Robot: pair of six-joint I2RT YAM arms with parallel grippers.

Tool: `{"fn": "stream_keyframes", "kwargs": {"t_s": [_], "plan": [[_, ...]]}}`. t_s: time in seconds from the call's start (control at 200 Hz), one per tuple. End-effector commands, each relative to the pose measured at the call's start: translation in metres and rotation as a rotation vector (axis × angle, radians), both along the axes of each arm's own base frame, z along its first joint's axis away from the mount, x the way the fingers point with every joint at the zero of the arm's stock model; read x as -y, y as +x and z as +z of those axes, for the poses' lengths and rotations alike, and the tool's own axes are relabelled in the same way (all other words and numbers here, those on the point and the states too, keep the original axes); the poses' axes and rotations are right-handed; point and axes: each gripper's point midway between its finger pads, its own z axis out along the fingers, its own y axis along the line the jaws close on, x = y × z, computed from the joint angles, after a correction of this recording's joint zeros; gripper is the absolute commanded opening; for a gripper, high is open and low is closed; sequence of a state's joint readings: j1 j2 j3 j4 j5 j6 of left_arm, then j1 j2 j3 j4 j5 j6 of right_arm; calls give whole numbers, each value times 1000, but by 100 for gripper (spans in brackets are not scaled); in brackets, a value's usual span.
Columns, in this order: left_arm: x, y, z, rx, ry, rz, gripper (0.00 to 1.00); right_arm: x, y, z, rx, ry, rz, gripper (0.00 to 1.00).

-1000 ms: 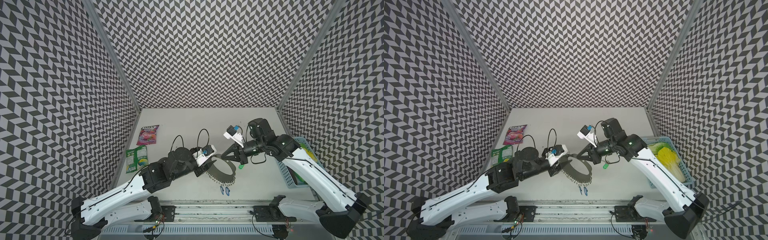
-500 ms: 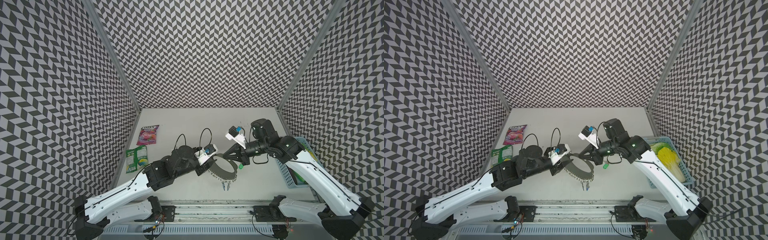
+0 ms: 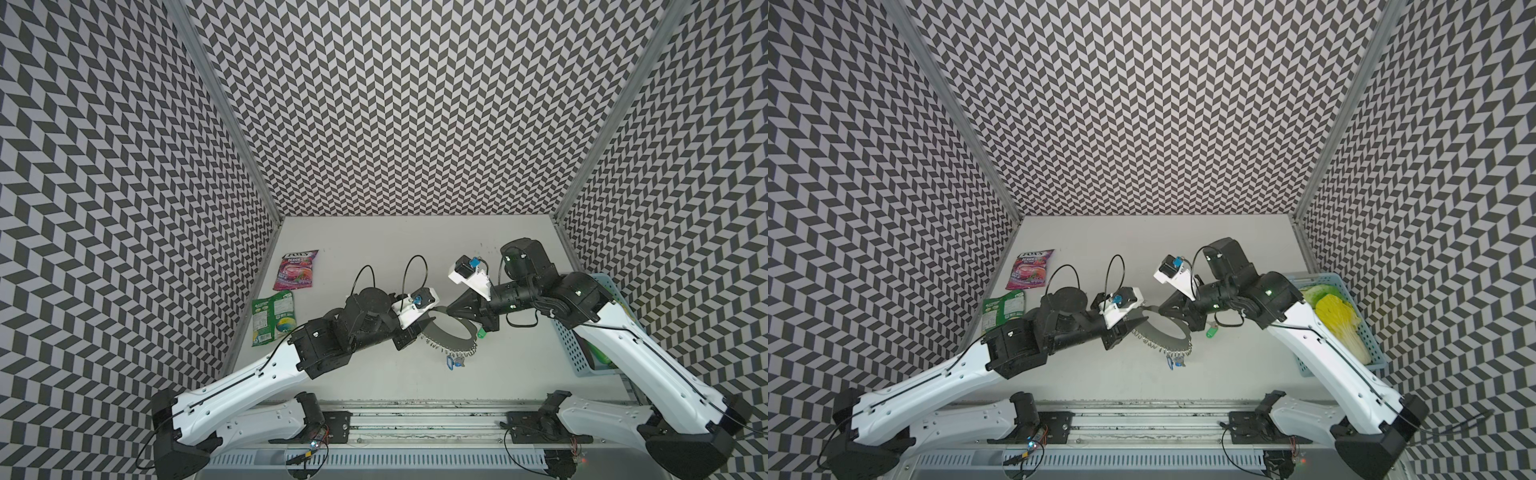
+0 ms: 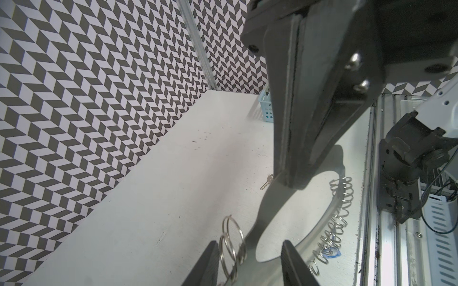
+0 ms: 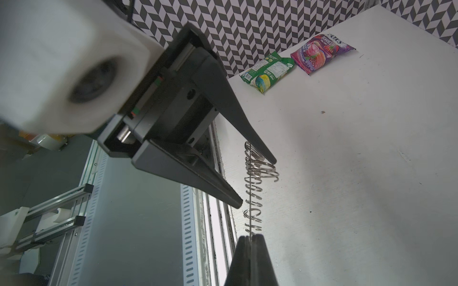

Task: Attach keys to a key ring
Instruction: Adjust the keyring.

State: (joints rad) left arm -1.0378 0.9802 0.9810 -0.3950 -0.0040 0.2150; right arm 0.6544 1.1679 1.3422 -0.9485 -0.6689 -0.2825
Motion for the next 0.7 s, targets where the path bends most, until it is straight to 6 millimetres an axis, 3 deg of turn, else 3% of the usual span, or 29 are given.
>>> {"fn": "stream_keyframes", "kwargs": {"t_s": [0.0,0.696], "plan": [[-2,-1,15,22,-14,-8,44,1,4,21,118,23,-3,0],[-6,13,28,135,23,36,45,-4,5,23,217,-52,-11,0]]}}
